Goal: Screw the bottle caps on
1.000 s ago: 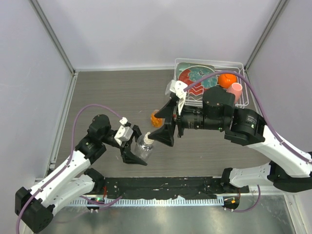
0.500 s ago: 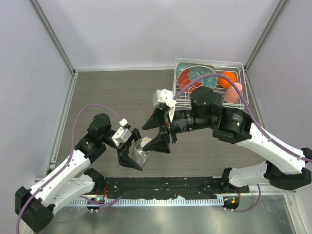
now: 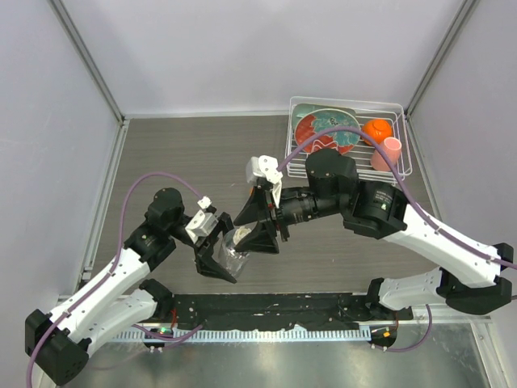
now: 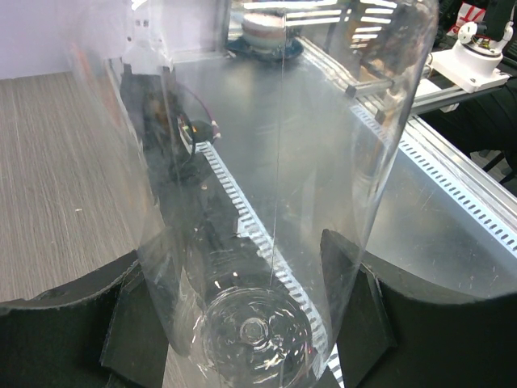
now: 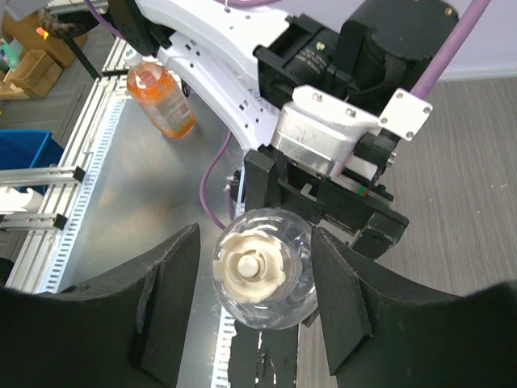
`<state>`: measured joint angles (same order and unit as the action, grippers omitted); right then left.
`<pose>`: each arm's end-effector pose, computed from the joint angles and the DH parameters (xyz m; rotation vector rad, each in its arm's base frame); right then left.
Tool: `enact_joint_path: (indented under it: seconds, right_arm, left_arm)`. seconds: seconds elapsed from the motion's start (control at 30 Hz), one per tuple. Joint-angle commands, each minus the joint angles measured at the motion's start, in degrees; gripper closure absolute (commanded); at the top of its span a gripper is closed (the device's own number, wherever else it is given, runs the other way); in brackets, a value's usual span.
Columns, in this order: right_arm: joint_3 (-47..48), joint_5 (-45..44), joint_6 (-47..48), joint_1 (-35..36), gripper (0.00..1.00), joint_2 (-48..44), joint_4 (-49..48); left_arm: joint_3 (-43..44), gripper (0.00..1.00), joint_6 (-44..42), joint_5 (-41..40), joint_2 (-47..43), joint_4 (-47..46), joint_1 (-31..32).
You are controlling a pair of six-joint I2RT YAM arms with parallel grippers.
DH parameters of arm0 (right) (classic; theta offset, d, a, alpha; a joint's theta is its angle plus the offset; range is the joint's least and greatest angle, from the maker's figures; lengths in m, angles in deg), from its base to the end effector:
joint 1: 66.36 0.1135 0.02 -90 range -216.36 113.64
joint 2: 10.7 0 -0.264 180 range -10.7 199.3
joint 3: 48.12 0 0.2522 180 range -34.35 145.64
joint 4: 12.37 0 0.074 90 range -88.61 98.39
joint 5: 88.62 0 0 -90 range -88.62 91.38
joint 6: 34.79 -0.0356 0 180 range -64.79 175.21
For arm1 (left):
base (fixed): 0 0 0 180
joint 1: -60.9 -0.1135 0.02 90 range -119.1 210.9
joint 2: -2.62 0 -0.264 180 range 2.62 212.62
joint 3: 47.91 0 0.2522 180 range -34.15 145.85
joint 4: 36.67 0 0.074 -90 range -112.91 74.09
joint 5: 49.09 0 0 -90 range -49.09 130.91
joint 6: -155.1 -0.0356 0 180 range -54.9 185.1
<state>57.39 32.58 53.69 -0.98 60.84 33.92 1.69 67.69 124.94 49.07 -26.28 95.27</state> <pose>0.0864 0.2328 0.4825 -1.3732 1.3925 1.2913 0.1179 -0.1235 0.3089 1.5297 1.0981 -1.6721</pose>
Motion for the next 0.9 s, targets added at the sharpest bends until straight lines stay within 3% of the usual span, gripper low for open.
enact_joint_path:
  seconds: [0.0,0.33,0.6,0.73,0.87]
  right_arm:
    - [-1.4,0.4,0.0,-0.1,0.39,-2.1,-2.3]
    - [-3.0,-1.7,-0.4,-0.1,0.60,-4.3,-2.7]
    - [-4.5,-7.2,-1.6,-0.1,0.85,-4.0,-1.3]
    - [-4.8,-19.8,-2.8,-0.1,0.99,-2.8,1.7]
    - [-6.3,-29.8,-5.9,-0.1,0.99,-2.0,2.1]
  left_arm:
    - [2.3,0.94,0.6,0.5,-0.8,-1.2,-0.2]
    - [2.0,0.95,0.7,-0.5,-0.8,-1.4,-0.4]
    - [2.2,0.96,0.6,-5.2,-0.9,-2.2,-0.4]
    - [2.6,0.97,0.7,-13.7,-0.8,-3.7,-0.5]
    - [3.2,0.98,0.6,-21.9,-0.5,-3.7,-0.5]
